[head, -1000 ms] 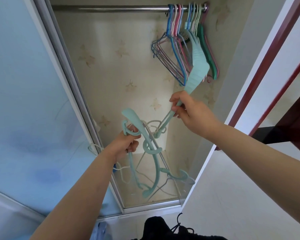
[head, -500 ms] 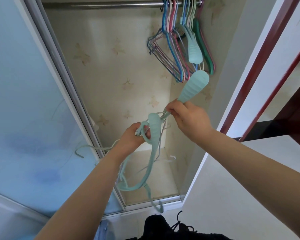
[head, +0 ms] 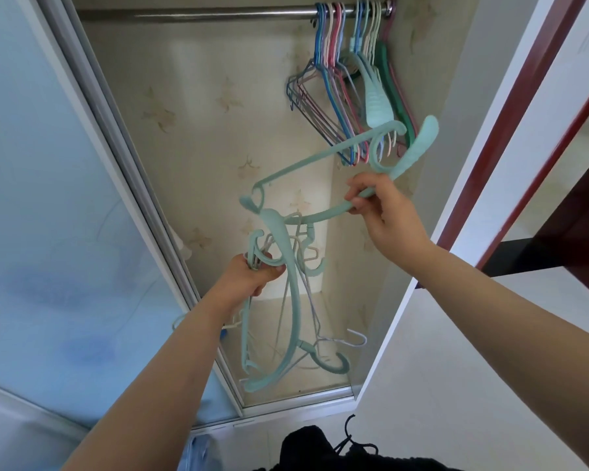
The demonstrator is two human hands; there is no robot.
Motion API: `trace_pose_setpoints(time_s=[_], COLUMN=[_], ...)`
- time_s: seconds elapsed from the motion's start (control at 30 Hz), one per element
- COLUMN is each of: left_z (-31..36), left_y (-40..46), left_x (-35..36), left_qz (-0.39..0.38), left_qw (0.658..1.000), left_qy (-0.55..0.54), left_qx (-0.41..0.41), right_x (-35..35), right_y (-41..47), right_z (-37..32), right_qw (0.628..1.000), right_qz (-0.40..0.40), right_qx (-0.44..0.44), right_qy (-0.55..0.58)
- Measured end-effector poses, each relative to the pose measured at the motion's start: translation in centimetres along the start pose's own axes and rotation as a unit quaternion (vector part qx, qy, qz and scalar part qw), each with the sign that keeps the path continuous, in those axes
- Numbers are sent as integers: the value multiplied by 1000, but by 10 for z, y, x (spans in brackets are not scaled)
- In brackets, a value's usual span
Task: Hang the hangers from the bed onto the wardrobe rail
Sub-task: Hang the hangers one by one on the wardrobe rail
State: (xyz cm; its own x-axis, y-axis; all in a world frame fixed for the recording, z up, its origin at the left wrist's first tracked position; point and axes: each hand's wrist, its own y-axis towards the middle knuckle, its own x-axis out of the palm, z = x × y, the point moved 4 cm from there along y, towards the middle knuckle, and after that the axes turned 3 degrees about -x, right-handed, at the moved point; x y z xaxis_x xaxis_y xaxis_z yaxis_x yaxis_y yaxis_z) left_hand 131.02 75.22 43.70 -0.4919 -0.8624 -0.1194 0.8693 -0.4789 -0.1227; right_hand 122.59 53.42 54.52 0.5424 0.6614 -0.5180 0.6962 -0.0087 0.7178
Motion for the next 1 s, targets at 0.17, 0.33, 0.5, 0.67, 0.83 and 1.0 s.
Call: trace_pose_setpoints(time_s=[0.17,0.33,0.5,0.67,0.83,1.0], left_z=[-4,-13,-30,-31,-31,-24], left_y=[6,8,15,12,9,2], left_x=[-7,-15,-14,-5,3,9], left_qz=[69,128,154,100,14,48], left_qw=[997,991,974,963,950,968], left_qy=[45,32,-144,-231,-299,-245], left_qx=[-10,-34,-85,-101,-83,-40], right_x=[-17,-25,-12,1,5,3], right_y=[12,15,-4,-16,-28,-30], right_z=[-3,0,5,8,16,15], right_qw=[993,989,953,922,913,927], right_qz=[-53,-25,119,167,191,195], right_qx=[43,76,130,184,242,233], right_qy=[96,122,246,297,268,220])
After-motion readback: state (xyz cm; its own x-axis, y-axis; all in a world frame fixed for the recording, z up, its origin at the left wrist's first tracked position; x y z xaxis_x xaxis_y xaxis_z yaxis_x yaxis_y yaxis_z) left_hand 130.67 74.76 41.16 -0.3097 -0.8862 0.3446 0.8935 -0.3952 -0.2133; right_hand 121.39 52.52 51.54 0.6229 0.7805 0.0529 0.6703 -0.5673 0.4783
